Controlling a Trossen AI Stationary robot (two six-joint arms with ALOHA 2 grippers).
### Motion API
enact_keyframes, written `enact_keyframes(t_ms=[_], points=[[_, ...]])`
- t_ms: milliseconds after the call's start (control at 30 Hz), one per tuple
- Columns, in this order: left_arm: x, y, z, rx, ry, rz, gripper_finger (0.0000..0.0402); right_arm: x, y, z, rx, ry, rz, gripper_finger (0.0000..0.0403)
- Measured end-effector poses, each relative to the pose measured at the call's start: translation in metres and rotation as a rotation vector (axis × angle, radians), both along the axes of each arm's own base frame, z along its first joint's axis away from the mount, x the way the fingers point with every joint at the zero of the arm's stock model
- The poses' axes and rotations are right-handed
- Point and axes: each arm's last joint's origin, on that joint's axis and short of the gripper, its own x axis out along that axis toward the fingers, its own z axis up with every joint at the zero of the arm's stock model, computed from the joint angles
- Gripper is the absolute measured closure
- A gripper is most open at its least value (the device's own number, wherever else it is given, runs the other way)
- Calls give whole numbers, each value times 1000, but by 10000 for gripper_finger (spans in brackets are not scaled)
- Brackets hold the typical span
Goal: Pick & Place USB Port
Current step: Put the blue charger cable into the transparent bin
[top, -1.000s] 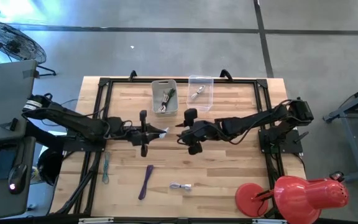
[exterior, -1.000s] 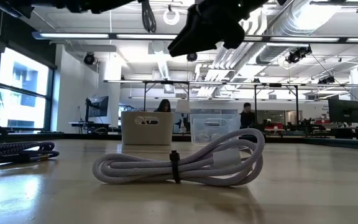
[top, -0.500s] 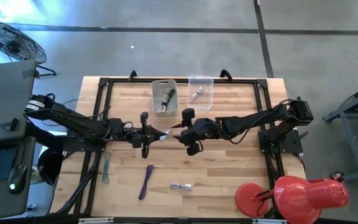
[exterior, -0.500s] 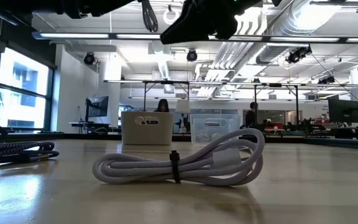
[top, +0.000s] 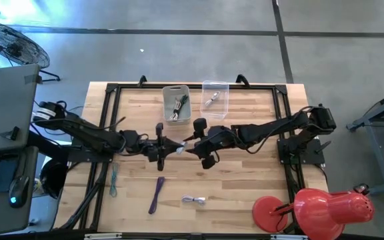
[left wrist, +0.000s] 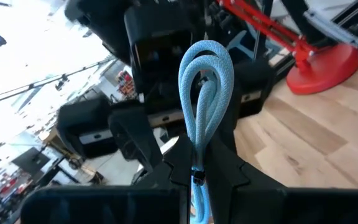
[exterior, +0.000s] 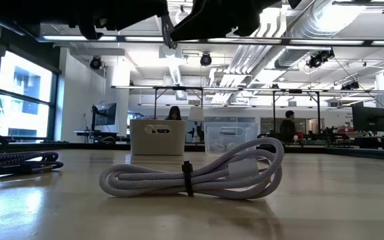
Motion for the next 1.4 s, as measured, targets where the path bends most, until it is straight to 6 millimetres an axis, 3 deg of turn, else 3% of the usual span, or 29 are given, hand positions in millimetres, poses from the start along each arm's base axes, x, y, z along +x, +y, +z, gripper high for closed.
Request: enact_keyframes(t_ms=[467,600,767,900,1400], points=[[4,-1,-3,-1,-24,14,385,1,1,1,24,-15,31,222],[4,-1,-3,-2,-26,12,385,1,1,2,25,-26,27,263],[4,-1,-3,1,-25,13,384,1,0,3,9,-34,-5,367],[4,0,-3,0,-24,25,381,1,-1,4,-5,-43,-73,378],[6,-1,4,-15,-56,15,290,0,-3,2,-6,-23,-106,392]])
